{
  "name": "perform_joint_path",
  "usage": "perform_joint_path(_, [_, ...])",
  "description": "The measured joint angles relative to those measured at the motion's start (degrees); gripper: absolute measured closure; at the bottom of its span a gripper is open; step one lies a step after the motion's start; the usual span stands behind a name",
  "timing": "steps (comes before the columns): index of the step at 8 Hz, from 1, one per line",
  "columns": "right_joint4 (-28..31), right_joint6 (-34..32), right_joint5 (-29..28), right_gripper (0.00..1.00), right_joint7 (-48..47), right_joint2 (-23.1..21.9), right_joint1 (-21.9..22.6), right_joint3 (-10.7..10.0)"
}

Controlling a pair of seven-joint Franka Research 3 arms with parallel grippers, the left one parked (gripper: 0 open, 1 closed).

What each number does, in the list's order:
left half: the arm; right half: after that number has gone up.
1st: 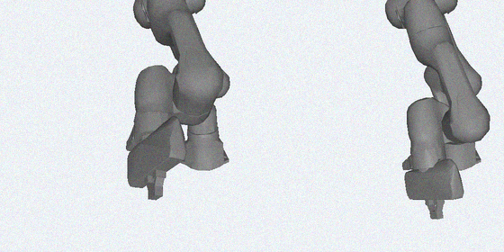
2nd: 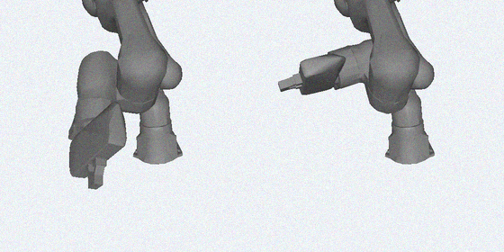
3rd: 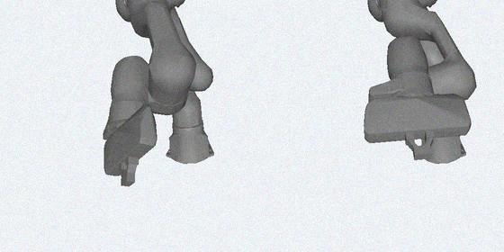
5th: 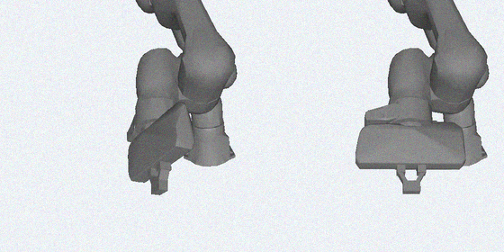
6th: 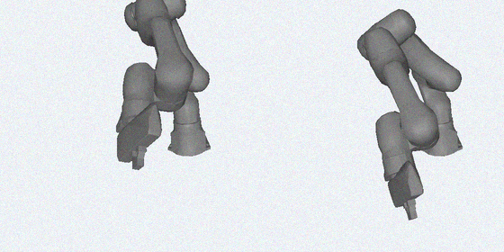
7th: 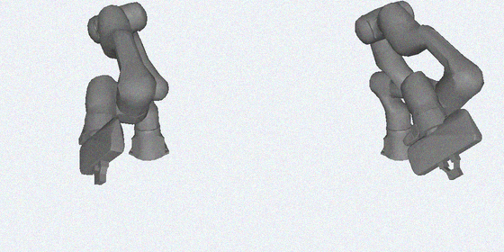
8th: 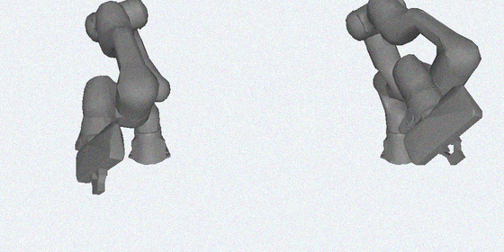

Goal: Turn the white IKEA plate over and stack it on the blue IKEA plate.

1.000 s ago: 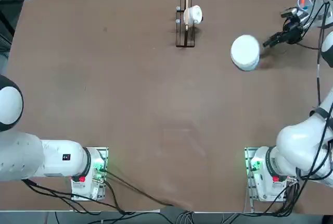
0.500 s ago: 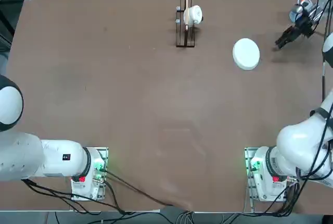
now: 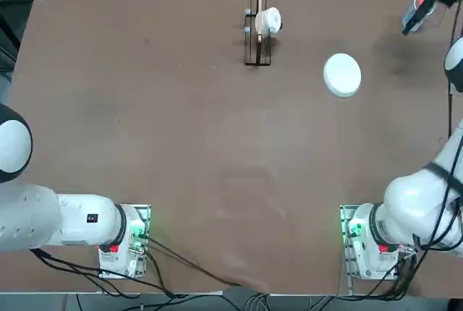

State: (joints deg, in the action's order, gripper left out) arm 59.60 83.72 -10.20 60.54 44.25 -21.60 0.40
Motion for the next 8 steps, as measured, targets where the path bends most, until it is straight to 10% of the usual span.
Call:
perform_joint_path(3, [6.77, 1.62, 5.26, 0.0, -29.98, -10.29, 9.32, 0.33])
perform_joint_path(8, [52.91, 40.73, 5.96, 0.0, -48.63, -26.72, 16.86, 0.46])
